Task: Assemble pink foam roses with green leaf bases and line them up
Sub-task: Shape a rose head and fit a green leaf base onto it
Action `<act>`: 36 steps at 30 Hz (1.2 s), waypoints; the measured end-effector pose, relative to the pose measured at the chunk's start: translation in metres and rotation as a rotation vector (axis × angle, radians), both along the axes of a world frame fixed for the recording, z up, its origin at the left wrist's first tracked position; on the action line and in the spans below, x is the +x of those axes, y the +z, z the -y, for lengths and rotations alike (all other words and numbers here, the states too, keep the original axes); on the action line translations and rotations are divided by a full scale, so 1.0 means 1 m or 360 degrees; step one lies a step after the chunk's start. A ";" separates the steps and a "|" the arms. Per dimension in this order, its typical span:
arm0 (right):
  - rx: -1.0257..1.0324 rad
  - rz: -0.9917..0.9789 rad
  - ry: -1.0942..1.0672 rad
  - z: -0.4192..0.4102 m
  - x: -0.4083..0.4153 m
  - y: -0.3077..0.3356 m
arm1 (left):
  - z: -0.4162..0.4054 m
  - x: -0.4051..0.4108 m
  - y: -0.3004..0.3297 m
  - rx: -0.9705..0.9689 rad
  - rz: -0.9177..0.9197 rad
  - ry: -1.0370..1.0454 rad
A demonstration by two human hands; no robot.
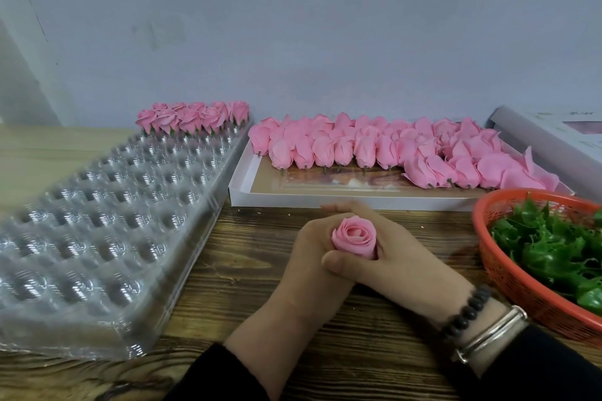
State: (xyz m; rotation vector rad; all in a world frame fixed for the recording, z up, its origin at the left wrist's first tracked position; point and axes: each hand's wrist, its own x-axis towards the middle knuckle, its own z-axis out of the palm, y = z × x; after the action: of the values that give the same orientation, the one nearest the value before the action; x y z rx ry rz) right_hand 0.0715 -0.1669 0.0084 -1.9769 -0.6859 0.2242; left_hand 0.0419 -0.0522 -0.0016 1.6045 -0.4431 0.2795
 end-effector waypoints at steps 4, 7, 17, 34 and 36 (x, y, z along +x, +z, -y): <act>0.0347 0.0056 -0.0021 0.002 -0.005 0.003 | -0.004 0.003 0.000 0.0044 -0.0075 0.0065; 0.0650 0.0350 -0.0235 -0.005 -0.011 0.006 | -0.003 0.003 0.000 0.0163 -0.0031 0.0143; 0.0152 0.0528 -0.0283 -0.019 -0.016 0.003 | 0.006 -0.001 0.001 0.0110 -0.0132 0.0004; 0.0268 0.0346 -0.0124 -0.001 -0.009 0.003 | -0.002 0.003 -0.003 -0.0082 -0.0066 0.0107; 0.0448 0.0566 -0.0198 -0.007 -0.014 0.005 | 0.000 0.003 -0.002 -0.0063 -0.0134 0.0144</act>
State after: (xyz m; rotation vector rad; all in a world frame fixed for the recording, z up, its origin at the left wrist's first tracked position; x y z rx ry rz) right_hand 0.0574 -0.1594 0.0139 -1.7928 -0.7694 -0.2928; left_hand 0.0445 -0.0525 -0.0039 1.5937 -0.2993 0.2859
